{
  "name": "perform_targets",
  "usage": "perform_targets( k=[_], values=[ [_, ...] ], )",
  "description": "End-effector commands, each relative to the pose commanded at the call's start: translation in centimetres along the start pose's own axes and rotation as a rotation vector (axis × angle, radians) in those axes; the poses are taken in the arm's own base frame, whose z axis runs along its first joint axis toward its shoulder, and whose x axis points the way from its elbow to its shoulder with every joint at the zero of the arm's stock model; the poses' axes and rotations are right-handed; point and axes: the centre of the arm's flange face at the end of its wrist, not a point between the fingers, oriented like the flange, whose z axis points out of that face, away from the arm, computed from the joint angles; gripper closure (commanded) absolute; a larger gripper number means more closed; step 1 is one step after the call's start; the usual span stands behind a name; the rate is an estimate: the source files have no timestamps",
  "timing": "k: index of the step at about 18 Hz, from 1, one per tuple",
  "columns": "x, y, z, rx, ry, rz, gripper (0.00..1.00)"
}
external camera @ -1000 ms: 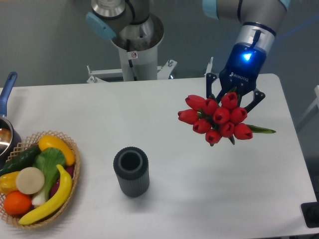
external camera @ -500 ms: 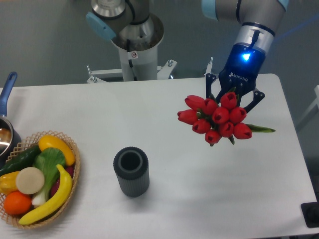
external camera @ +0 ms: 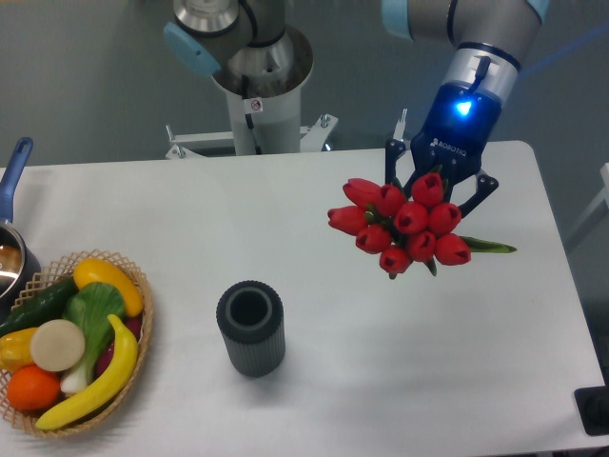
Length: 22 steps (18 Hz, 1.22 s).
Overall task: Insert the flowers into the vase
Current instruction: 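Carry the red tulips over the dark grey vase, stems pointing down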
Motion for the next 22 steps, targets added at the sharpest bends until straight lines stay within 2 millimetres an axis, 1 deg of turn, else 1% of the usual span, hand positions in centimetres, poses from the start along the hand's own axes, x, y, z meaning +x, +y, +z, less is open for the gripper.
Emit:
perform_targets(
  k=[3, 5, 7, 9, 10, 11, 12, 19, 20, 22],
  values=[
    [1.2, -1.2, 1.9, 0.046, 0.059, 0.023, 0.57],
    [2.7, -2.0, 4.4, 0.062, 0.111, 0.053, 0.57],
    [3.5, -2.6, 5.3, 0.132, 0.163, 0.068, 0.57],
    [3.7, -2.7, 5.9, 0.171, 0.191, 0.076, 0.57],
    [4.4, -2.9, 6.6, 0.187, 0.213, 0.092, 0.57],
    [5.0, -2.7, 7.4, 0.204, 0.236, 0.111, 0.57],
    [5.3, -2.3, 8.0, 0.218, 0.251, 0.117, 0.57],
    [6.5, -3.5, 8.3, 0.367, 0.329, 0.111, 0.57],
    [6.7, -3.6, 8.4, 0.367, 0.334, 0.112, 0.57],
    [7.9, -3.9, 9.7, 0.366, 0.364, 0.116, 0.57]
  ],
)
